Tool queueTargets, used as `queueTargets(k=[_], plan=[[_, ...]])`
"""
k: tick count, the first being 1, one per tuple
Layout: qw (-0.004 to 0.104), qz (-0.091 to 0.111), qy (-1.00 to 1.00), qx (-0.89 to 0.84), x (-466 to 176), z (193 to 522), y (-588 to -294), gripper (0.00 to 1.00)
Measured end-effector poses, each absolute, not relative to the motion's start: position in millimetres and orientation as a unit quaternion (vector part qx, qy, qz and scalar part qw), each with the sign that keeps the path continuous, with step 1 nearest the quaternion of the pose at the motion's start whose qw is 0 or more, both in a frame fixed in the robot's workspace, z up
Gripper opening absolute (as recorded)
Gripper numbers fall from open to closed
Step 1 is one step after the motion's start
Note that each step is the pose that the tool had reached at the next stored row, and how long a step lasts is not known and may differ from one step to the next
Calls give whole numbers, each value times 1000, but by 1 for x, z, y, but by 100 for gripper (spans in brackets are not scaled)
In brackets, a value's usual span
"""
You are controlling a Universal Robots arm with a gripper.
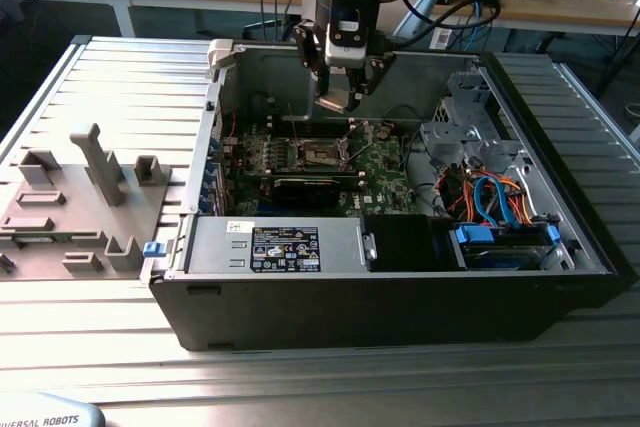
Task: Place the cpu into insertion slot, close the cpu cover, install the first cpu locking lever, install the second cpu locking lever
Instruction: 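Place the cpu into insertion slot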
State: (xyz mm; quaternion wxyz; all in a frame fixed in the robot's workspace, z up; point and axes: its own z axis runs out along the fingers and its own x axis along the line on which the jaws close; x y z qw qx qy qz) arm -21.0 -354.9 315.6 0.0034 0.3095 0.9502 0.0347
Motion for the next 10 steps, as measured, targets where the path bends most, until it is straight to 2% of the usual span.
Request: queueTargets(k=[10], plan=[[4, 35, 949, 314, -21, 315, -355, 54]])
